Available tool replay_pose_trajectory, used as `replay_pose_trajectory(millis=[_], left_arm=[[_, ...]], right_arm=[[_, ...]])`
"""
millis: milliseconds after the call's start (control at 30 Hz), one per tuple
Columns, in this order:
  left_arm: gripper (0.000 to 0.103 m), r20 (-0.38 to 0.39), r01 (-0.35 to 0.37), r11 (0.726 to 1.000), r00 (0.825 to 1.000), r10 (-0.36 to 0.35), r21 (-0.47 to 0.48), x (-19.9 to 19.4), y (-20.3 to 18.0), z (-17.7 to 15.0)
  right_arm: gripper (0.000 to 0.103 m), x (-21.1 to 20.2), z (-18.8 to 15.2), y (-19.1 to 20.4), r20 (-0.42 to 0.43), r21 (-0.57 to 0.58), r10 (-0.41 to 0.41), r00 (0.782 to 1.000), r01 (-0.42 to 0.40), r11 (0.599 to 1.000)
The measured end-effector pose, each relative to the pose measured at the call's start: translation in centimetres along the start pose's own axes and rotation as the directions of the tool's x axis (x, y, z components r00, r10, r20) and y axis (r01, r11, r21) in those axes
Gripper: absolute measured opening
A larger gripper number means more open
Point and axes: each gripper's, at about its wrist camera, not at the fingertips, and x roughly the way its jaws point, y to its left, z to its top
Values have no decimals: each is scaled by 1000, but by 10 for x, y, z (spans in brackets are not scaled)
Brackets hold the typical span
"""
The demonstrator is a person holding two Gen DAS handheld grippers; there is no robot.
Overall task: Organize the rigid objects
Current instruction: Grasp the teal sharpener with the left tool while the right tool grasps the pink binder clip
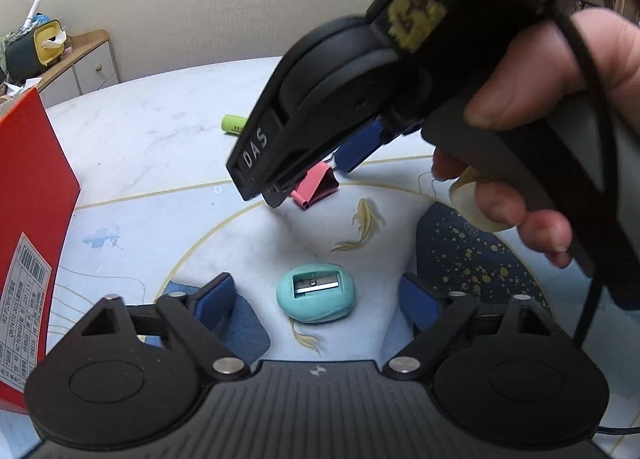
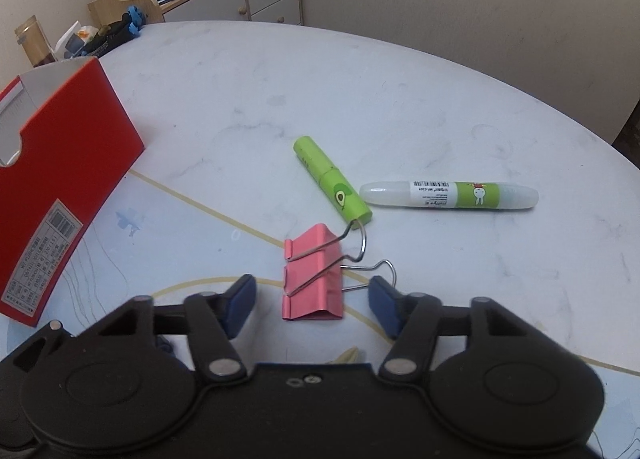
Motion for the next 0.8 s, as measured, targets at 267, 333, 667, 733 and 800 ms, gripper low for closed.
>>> replay_pose_trajectory(millis=[267,333,667,733,800], left_arm=[[59,-4,-8,1000,1000,8,25,-4,-9,2],[52,-5,-5,1000,1000,5,30,-5,-10,3],[39,-18,4,1000,1000,-3,12,-11,0,4],[39,-22,6,1000,1000,-6,3,-10,10,7],[39,-26,8,1000,1000,-8,-1,-12,12,7]], right_arm=[[43,5,-1,8,5,-49,-31,1000,31,998],[39,6,-1,10,5,-60,-43,999,43,997],[33,-5,-8,7,15,-32,-45,999,46,998],[33,-12,-12,6,22,-23,-46,999,46,999],[33,-18,-16,3,22,-5,-37,999,38,999]])
